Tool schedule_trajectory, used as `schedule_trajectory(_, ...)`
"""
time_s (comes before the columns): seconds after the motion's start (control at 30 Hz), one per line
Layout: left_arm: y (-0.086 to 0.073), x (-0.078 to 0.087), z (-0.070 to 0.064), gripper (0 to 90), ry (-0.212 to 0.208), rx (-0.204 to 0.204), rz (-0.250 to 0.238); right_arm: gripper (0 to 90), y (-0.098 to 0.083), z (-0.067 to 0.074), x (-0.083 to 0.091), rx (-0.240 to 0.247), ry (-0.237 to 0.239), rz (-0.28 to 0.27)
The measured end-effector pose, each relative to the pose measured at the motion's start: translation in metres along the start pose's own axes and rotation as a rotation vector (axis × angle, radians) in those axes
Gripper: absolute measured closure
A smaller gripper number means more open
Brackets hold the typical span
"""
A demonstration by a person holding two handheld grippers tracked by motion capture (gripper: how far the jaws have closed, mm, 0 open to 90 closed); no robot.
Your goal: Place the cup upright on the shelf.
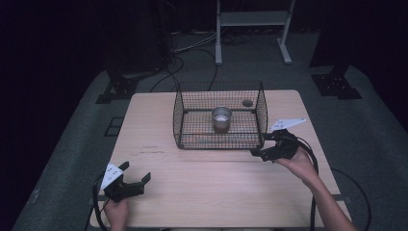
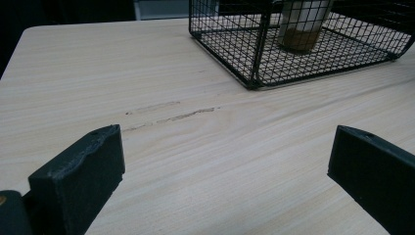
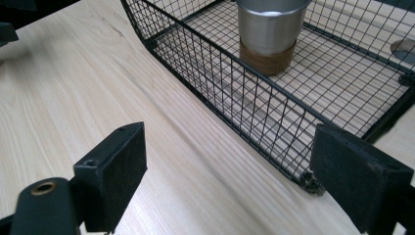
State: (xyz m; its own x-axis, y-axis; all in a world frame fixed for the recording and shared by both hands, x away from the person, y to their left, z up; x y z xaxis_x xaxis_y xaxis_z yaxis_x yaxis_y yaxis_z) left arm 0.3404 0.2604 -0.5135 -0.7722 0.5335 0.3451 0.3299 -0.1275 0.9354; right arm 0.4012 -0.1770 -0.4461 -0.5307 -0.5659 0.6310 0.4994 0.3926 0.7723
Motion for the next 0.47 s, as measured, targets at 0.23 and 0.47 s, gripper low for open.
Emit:
schedule_trajectory(0.23,0.0,0.0,0.0,0.0,0.001,0.002,0.003,13.0,-0.012,-0.001,0.004,-0.015,0.0,-0.007)
schedule_trajectory(0.47,0.0,0.0,0.001,0.0,0.001,0.003,0.003,13.0,-0.029,0.002,0.007,-0.032,-0.013,-0.026)
Point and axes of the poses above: each handheld gripper's, and its own axes: x roughly backward along the jaws, y roughly out of its top, z roughly to its left, the point moved 8 cm from there along -x, roughly forward along the jaws, and after that the axes turned 5 degrees about -y, right-handed, at the moved point
